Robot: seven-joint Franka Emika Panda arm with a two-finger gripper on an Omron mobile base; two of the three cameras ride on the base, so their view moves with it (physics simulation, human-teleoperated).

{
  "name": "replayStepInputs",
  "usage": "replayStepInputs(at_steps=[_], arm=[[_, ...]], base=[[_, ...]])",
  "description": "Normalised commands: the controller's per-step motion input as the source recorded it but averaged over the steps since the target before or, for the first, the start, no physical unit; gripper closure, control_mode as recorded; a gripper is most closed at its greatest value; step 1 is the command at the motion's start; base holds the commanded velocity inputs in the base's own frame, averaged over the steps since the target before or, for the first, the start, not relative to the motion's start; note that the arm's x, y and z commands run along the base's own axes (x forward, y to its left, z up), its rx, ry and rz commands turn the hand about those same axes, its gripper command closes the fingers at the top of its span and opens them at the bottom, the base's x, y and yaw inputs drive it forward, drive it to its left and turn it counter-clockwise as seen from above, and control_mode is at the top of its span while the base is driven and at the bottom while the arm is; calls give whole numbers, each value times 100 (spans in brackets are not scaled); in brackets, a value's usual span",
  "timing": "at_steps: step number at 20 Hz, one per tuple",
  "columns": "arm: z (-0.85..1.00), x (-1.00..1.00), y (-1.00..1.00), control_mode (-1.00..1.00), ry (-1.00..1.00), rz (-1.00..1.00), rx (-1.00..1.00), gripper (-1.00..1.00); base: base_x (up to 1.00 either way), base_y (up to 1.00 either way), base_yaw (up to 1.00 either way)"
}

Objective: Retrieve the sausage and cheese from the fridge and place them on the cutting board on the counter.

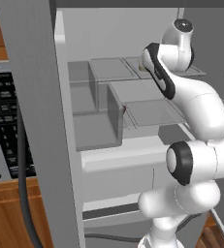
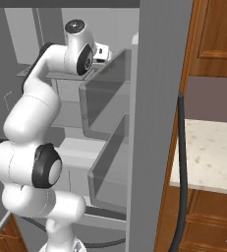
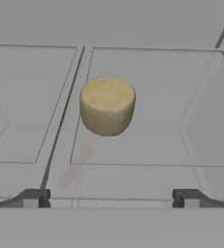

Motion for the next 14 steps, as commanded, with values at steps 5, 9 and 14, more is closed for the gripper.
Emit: replayStepInputs(at_steps=[5,9,14], arm=[[0,41,0,-100,9,0,3,-100],[-1,55,0,-100,1,0,1,-100],[-13,53,0,-100,0,0,0,-100]], base=[[0,0,0],[0,0,0],[0,0,0]])
